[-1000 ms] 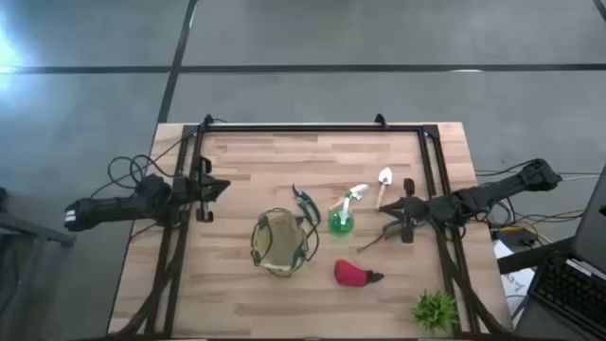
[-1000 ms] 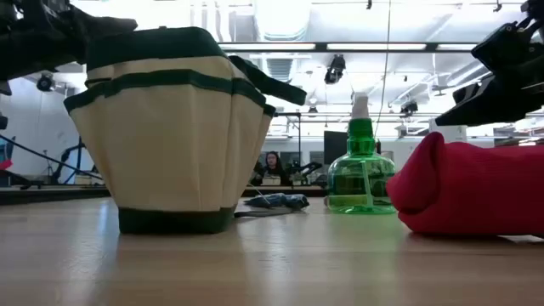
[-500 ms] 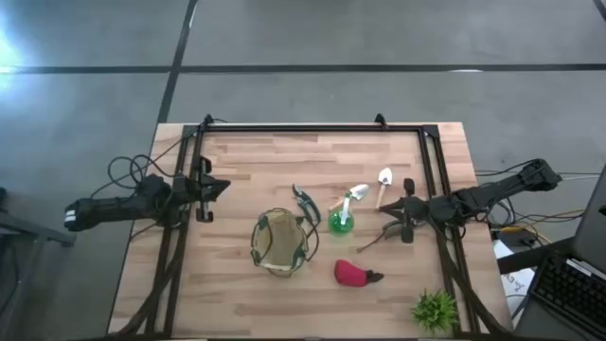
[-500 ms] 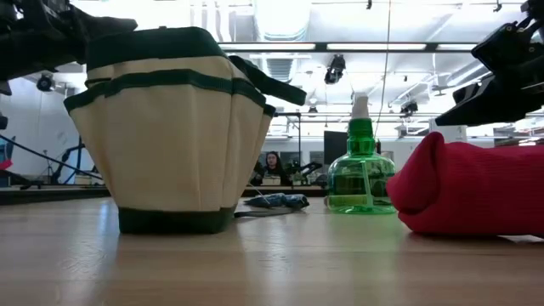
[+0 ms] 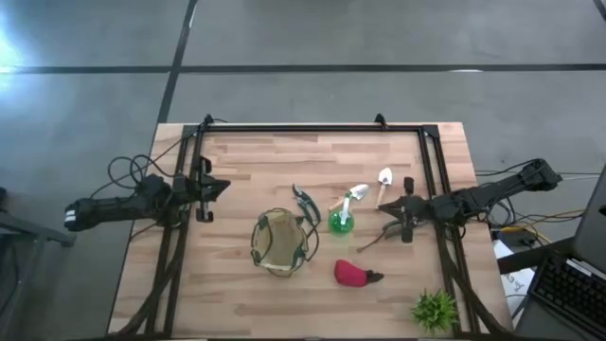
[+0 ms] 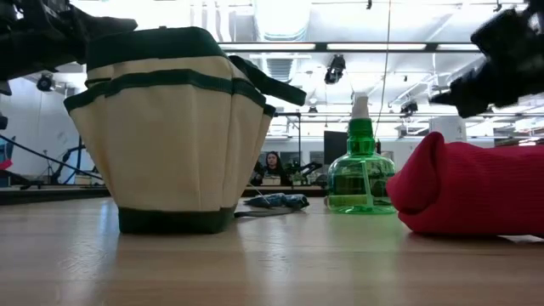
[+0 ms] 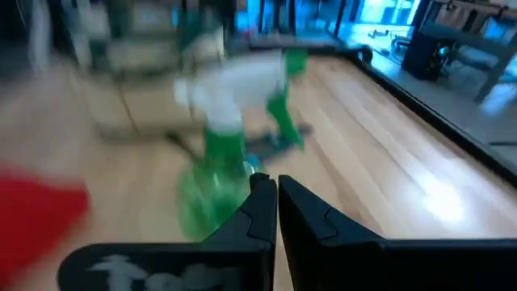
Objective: Pick & Place Garden tools in Gardening bag
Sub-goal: Put the right green shear scissors into the gardening bag
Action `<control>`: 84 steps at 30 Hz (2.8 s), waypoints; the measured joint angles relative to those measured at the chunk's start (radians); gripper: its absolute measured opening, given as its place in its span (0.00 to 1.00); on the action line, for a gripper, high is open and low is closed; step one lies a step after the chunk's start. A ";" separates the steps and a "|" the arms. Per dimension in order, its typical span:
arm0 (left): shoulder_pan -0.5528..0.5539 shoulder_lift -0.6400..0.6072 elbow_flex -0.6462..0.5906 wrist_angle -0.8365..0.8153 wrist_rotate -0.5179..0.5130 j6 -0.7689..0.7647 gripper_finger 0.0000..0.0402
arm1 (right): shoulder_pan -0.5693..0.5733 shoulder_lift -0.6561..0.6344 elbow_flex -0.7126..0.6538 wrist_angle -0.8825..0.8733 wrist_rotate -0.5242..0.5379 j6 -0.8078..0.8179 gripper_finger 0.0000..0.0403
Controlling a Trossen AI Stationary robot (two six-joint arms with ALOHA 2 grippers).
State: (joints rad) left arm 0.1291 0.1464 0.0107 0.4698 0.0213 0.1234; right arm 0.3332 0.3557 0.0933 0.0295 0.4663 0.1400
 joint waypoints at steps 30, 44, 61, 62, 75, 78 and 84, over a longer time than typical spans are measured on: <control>0.000 0.000 0.000 0.000 0.000 0.000 0.02 | -0.022 0.168 0.431 -0.549 -0.049 0.247 0.04; 0.000 0.000 0.000 0.000 0.000 0.000 0.02 | -0.022 0.308 0.635 -1.127 -0.100 0.461 0.42; 0.000 0.000 0.000 0.001 0.000 0.000 0.02 | -0.026 0.482 0.566 -1.180 -0.262 0.587 0.47; 0.000 0.000 0.000 0.001 0.000 0.001 0.02 | -0.030 0.505 0.571 -1.193 -0.263 0.591 0.47; 0.000 0.000 0.000 0.001 0.000 -0.003 0.02 | -0.065 0.776 0.575 -1.137 -0.311 0.448 0.47; 0.000 0.000 0.000 0.001 0.000 -0.004 0.02 | -0.085 0.809 0.575 -1.093 -0.317 0.393 0.47; 0.000 0.000 0.000 0.001 0.000 -0.004 0.02 | -0.150 0.862 0.583 -1.050 -0.359 0.302 0.45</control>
State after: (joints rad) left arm 0.1291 0.1467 0.0107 0.4706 0.0212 0.1192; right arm 0.1830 1.2173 0.6765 -1.0202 0.1072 0.4421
